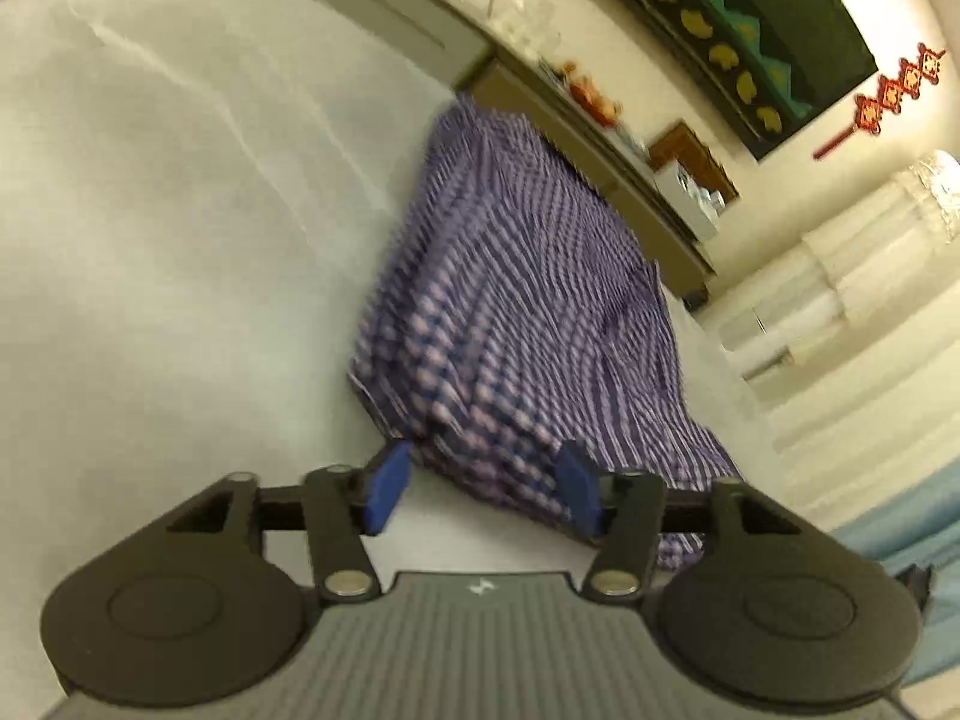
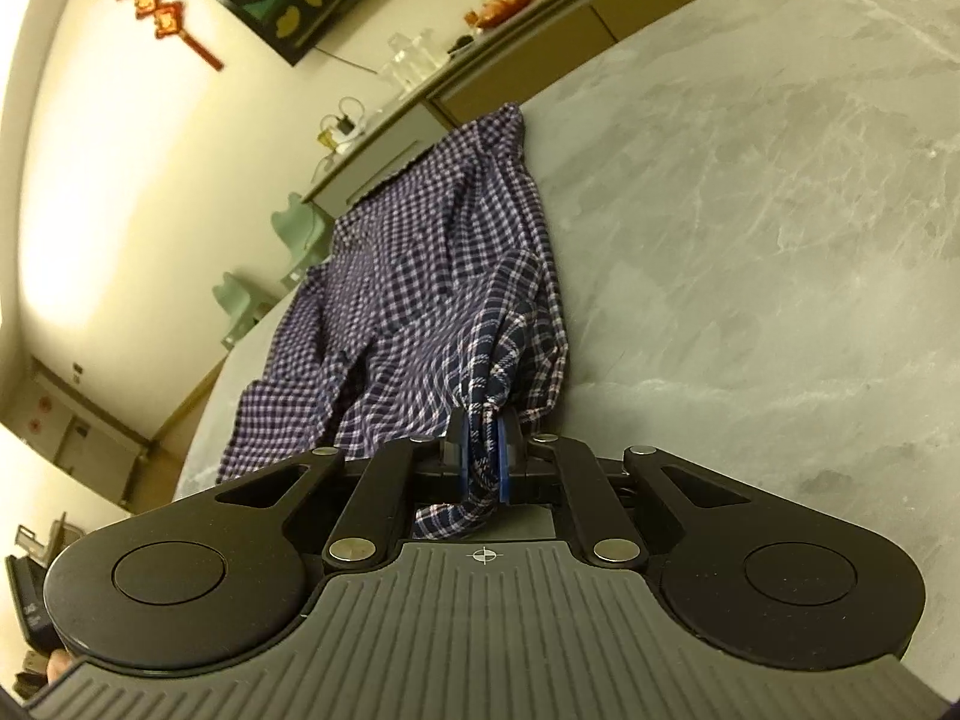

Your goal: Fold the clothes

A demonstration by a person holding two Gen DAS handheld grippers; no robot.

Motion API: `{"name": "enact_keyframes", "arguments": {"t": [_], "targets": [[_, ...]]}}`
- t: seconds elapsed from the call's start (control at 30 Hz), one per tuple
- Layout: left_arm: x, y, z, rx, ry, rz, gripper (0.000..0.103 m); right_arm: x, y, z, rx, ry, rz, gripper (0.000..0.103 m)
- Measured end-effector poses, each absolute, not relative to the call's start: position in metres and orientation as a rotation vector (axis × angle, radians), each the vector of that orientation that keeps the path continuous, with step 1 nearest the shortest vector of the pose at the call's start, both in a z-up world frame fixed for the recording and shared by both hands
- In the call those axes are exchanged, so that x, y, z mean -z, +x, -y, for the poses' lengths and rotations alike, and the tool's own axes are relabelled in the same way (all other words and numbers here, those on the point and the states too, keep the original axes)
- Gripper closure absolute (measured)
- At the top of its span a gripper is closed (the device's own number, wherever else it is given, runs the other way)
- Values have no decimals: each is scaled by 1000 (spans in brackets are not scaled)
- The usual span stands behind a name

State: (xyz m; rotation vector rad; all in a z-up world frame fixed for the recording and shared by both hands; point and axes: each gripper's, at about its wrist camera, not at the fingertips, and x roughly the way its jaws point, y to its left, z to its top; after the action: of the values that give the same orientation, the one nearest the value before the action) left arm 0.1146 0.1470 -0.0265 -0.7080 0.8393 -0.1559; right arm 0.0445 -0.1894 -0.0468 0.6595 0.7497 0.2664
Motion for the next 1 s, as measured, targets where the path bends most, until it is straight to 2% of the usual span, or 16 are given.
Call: {"name": "enact_keyframes", "arguments": {"t": [0.07, 0.1, 0.2, 0.27, 0.37, 0.4, 0.47, 0.53, 0.6, 0.67, 0.73, 0.8, 0.87, 0.9, 1.0], "targets": [[33, 127, -147, 121, -725, -848, 38, 45, 47, 189, -273, 679, -748, 96], [35, 132, -149, 92, -735, -843, 42, 46, 47, 191, -286, 714, -742, 96], [29, 144, -155, 30, -667, -785, 98, 45, 47, 199, -339, 836, -714, 97], [17, 137, -169, -7, -682, -736, 99, 40, 45, 202, -313, 793, -696, 97], [5, 122, -182, -4, -673, -717, 99, 38, 45, 193, -212, 569, -722, 94], [3, 119, -181, 9, -629, -716, 94, 38, 46, 189, -188, 507, -735, 82], [-1, 117, -178, 40, -555, -717, 84, 34, 44, 184, -176, 416, -736, 73], [2, 121, -172, 84, -521, -727, 65, 20, 34, 176, -183, 315, -682, 54], [7, 125, -162, 93, -463, -712, 55, 7, 20, 160, -216, 168, -613, 43], [13, 132, -149, 132, -390, -719, 52, -2, 7, 137, -271, -7, -549, 33], [20, 139, -133, 177, -323, -706, 49, -3, -5, 114, -329, -193, -484, 16], [25, 146, -120, 245, -277, -707, 49, 5, -15, 88, -393, -396, -418, 13], [28, 147, -109, 312, -258, -710, 68, 22, -21, 69, -406, -597, -380, 13], [26, 144, -104, 343, -237, -714, 95, 29, -21, 64, -416, -663, -379, 15], [13, 125, -100, 394, -221, -673, 98, 40, -12, 58, -445, -780, -379, 18]]}}
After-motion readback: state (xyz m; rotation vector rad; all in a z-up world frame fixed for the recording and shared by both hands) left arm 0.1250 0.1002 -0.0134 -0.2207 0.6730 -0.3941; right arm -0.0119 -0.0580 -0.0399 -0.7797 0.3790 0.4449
